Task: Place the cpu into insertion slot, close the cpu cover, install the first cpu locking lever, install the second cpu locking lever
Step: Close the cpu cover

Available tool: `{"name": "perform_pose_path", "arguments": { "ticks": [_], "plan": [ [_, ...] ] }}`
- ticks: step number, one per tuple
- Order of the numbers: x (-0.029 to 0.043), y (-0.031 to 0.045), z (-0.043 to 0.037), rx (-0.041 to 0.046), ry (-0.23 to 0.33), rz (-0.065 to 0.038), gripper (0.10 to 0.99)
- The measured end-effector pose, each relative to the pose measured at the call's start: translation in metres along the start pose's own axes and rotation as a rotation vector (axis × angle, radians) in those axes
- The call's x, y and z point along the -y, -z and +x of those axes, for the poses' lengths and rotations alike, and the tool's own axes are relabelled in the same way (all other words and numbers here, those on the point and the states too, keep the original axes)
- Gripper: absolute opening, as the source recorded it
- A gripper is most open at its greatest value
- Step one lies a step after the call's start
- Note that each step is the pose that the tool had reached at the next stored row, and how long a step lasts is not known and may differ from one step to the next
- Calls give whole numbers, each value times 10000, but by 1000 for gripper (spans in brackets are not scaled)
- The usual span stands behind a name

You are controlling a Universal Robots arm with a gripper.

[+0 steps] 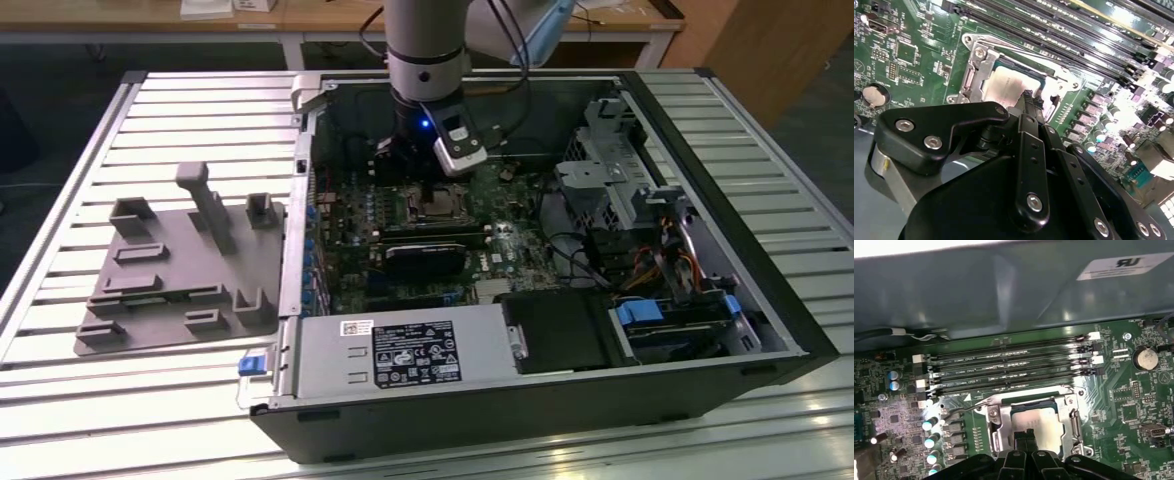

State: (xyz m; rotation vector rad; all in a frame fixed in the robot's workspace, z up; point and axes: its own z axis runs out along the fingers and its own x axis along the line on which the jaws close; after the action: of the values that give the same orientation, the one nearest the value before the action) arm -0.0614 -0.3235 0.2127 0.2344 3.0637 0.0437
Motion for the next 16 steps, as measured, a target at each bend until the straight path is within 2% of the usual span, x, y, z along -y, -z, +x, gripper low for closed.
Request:
{"name": "perform_pose_path", "arguments": {
  "ticks": [5,16],
  "plan": [
    [11,-3,71,56,2,-11,102],
    [25,-64,149,65,8,-11,102]
  ]
}}
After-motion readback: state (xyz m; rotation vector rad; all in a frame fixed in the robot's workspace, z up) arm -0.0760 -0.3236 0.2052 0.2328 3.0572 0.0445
